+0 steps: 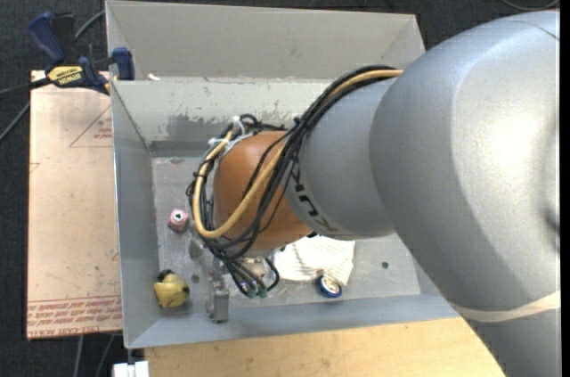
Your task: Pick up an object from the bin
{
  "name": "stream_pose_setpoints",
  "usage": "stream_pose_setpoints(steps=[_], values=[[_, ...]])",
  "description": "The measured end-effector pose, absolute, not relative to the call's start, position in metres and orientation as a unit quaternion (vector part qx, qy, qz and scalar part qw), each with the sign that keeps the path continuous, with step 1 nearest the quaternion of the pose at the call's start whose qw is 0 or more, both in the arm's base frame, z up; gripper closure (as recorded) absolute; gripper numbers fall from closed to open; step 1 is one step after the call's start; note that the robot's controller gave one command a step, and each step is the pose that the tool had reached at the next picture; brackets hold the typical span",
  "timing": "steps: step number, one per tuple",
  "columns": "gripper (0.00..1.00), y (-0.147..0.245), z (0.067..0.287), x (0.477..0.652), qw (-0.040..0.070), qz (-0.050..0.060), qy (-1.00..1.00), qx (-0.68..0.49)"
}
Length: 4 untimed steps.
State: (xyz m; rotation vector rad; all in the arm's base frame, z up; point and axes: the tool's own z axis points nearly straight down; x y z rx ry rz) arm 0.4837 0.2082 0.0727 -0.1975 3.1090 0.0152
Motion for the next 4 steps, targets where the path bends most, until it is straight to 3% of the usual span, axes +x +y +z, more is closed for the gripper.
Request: stream_pose_setpoints(steps=[1, 2, 3, 4], values=[[0.00, 0.231, 0.072, 0.486, 0.020, 0.004, 0.966, -0.256], [0.00, 0.235, 0.072, 0.485, 0.021, 0.003, 0.966, -0.258], [0.00, 0.254, 0.071, 0.493, 0.022, 0.008, 0.988, -0.150], [1.00, 0.254, 0.074, 0.500, 0.022, 0.007, 0.989, -0.147]])
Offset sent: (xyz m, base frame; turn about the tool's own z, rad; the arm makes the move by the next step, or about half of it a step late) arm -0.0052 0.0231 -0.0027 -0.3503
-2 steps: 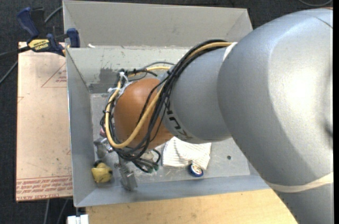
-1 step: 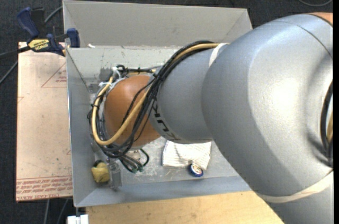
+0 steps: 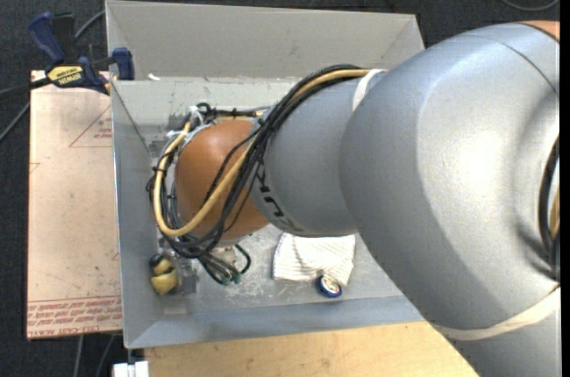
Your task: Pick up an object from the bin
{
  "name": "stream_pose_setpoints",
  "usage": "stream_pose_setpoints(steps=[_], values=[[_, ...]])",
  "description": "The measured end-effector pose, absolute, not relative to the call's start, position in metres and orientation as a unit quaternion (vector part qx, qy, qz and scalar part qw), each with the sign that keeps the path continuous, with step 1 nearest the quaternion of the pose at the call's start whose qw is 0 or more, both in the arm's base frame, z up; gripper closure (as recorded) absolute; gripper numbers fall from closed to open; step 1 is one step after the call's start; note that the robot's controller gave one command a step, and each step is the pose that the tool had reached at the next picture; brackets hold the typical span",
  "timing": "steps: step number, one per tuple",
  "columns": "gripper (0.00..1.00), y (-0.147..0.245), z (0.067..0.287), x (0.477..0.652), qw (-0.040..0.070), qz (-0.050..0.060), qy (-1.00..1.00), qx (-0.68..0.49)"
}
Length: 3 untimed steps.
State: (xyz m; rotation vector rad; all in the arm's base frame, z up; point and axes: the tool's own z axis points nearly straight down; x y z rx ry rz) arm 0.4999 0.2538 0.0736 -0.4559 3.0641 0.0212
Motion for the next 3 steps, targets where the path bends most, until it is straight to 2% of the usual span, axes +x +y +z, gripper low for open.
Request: stream_pose_setpoints(steps=[2, 3], values=[[1.00, 0.253, 0.074, 0.500, 0.022, 0.007, 0.989, -0.146], [1.00, 0.246, 0.153, 0.491, 0.025, 0.005, 0.964, -0.266]])
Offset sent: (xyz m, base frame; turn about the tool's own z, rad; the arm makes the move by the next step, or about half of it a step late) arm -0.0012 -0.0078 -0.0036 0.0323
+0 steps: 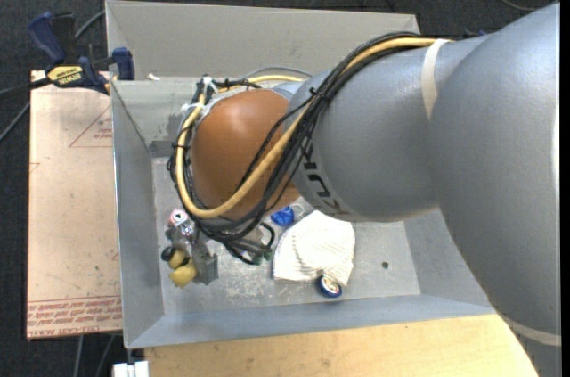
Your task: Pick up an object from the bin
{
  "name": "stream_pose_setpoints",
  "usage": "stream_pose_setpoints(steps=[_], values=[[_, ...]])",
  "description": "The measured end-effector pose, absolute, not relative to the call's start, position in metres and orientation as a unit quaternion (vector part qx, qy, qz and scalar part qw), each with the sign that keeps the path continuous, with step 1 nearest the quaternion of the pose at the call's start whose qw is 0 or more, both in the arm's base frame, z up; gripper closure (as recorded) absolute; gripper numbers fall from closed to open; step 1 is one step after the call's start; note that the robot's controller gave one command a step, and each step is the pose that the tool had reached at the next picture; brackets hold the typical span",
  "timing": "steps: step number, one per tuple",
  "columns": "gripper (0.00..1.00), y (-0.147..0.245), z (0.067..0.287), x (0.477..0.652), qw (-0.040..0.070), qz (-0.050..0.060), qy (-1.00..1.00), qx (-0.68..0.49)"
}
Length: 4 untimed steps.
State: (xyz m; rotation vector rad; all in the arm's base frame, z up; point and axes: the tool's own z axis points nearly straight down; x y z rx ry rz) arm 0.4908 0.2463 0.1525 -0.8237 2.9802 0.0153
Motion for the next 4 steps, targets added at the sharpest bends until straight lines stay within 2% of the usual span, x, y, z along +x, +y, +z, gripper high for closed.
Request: stream_pose_setpoints(steps=[1, 2, 3, 4], values=[[1.00, 0.250, 0.067, 0.483, 0.020, 0.005, 0.975, -0.220], [1.00, 0.249, 0.176, 0.491, 0.022, 0.006, 0.973, -0.228], [1.00, 0.212, 0.225, 0.492, 0.022, 0.006, 0.977, -0.213], [1.00, 0.234, 0.357, 0.512, 0.024, 0.007, 0.978, -0.208]])
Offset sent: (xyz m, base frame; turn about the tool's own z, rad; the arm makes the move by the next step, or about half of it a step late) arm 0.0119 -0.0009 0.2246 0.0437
